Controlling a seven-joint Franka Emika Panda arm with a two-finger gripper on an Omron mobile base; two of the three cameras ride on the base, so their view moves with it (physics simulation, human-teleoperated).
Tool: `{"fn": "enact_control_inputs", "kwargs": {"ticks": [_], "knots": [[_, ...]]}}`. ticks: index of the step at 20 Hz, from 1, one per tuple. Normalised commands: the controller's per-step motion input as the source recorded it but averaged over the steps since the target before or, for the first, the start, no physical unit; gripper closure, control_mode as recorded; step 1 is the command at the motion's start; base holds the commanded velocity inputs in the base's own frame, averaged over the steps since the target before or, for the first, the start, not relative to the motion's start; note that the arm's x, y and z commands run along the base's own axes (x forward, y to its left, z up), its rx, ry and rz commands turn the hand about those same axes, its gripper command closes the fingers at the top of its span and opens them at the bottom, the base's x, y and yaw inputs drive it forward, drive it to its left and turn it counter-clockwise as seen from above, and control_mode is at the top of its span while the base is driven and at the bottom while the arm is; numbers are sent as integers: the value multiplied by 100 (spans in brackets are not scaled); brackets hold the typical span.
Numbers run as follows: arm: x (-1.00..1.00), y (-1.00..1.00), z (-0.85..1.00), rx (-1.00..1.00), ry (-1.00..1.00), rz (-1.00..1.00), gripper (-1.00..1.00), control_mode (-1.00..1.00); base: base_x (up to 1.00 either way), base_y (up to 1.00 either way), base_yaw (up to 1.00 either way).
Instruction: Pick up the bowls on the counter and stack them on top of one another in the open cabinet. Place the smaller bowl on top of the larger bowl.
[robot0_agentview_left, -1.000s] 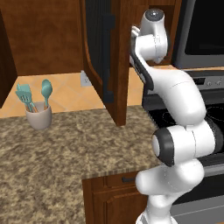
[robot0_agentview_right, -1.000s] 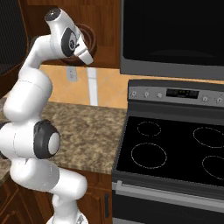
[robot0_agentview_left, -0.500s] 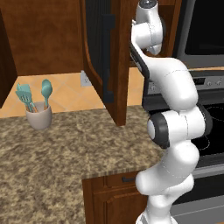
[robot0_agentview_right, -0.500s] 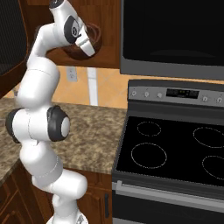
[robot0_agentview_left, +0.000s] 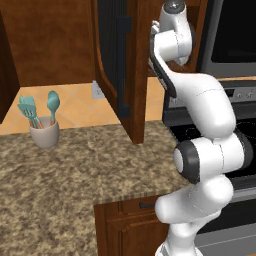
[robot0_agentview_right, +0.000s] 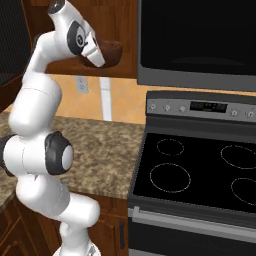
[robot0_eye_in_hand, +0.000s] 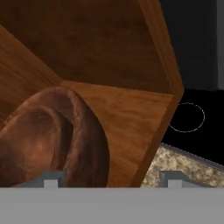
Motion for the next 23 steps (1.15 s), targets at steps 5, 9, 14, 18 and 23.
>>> {"fn": "enact_control_inputs", "kwargs": {"ticks": [5,9,14,18,23], "knots": [[-100,-68,-72,9,-33,0,-100,-100,0,0,0],[-100,-68,-100,2,-17,0,-100,-100,0,0,0],[-100,-30,-100,-4,-2,0,-100,-100,0,0,0],[-100,-15,-100,-17,-17,0,-100,-100,0,0,0],[-85,0,-100,-66,-36,17,-100,-100,0,0,0]]}}
